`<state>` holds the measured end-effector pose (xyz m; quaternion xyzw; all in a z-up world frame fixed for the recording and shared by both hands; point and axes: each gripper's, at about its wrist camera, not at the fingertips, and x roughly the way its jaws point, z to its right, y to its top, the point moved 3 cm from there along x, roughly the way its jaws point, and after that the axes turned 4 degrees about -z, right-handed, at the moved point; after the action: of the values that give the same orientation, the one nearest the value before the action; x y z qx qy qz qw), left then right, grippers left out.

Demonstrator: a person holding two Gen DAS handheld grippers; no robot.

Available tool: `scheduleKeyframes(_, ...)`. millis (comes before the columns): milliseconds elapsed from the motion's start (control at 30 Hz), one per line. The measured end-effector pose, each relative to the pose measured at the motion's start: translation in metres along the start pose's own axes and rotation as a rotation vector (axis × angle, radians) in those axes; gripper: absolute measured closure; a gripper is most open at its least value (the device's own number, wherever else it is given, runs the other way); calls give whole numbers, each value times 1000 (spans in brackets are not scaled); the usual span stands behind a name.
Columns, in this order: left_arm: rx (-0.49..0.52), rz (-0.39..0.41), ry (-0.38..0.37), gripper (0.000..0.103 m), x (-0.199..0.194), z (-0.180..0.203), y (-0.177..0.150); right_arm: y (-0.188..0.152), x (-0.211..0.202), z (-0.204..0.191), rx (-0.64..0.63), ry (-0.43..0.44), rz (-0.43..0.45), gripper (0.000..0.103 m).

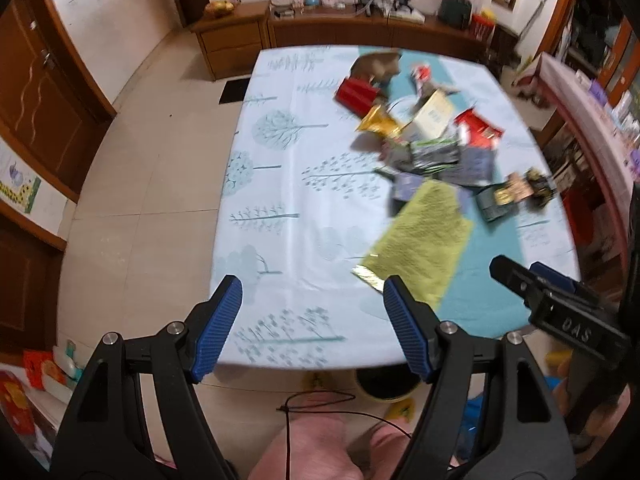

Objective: Collect trash
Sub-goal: 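Grasp the yellow paper packet with the right gripper and lift it, then grasp the tan-green milk carton with the left gripper while the right holds the packet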

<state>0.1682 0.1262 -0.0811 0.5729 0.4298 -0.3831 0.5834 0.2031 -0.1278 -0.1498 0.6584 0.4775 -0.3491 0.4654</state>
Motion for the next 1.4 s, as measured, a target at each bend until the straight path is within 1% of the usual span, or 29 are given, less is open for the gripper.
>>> scheduleKeyframes(100, 26, -25, 4, 32, 29, -9, 13, 11, 48, 7, 37, -8, -26, 15)
scheduleKeyframes(267, 51, -43, -9, 32, 64, -14, 35, 23, 111, 30, 110, 0, -61, 16)
scheduleKeyframes(333, 62, -50, -9, 32, 73, -16, 40, 26, 129, 38, 146, 17, -84, 20)
scheduleKeyframes(400, 70, -64, -17, 32, 83, -18, 45, 27, 143, 42, 172, 35, -96, 21)
scheduleKeyframes(433, 72, -68, -20, 32, 85, -17, 46, 29, 144, 41, 166, 32, -69, 21)
scheduleKeyframes(500, 73, -77, -24, 32, 92, -18, 48, 31, 151, 37, 148, 42, -70, 21)
scheduleKeyframes(533, 73, -81, -26, 32, 94, -19, 49, 31, 153, 34, 136, 31, -61, 23)
scheduleKeyframes(600, 73, -91, -36, 32, 97, -18, 49, 30, 161, 24, 93, 25, -60, 30)
scheduleKeyframes(633, 76, -95, -40, 32, 99, -17, 50, 30, 161, 17, 78, 22, -64, 40)
scheduleKeyframes(667, 81, -99, -45, 32, 100, -16, 51, 29, 165, 11, 58, 28, -70, 47)
scheduleKeyframes(700, 85, -100, -47, 32, 100, -15, 50, 28, 167, 8, 46, 38, -75, 58)
scheduleKeyframes(733, 93, -100, -50, 32, 100, -13, 51, 27, 170, 5, 42, 53, -78, 66)
scheduleKeyframes(767, 104, -98, -55, 32, 100, -10, 51, 25, 171, 2, 42, 66, -74, 70)
scheduleKeyframes(833, 119, -95, -65, 32, 97, -5, 52, 23, 168, -3, 33, 79, -64, 78)
scheduleKeyframes(900, 139, -89, -80, 32, 94, 4, 53, 21, 159, -6, 15, 91, -56, 83)
scheduleKeyframes(933, 151, -85, -90, 32, 92, 9, 53, 20, 153, -11, 4, 86, -48, 84)
scheduleKeyframes(1067, 208, -64, -133, 32, 82, 39, 57, 17, 121, -6, 6, 71, 7, 85)
scheduleKeyframes(1167, 262, -44, -173, 32, 77, 72, 62, 17, 90, 14, 53, 41, 60, 86)
scheduleKeyframes(1267, 331, -23, -204, 32, 74, 114, 69, 19, 57, 42, 114, 8, 126, 86)
scheduleKeyframes(1400, 411, 10, -262, 32, 73, 176, 77, 16, 15, 82, 176, -67, 219, 86)
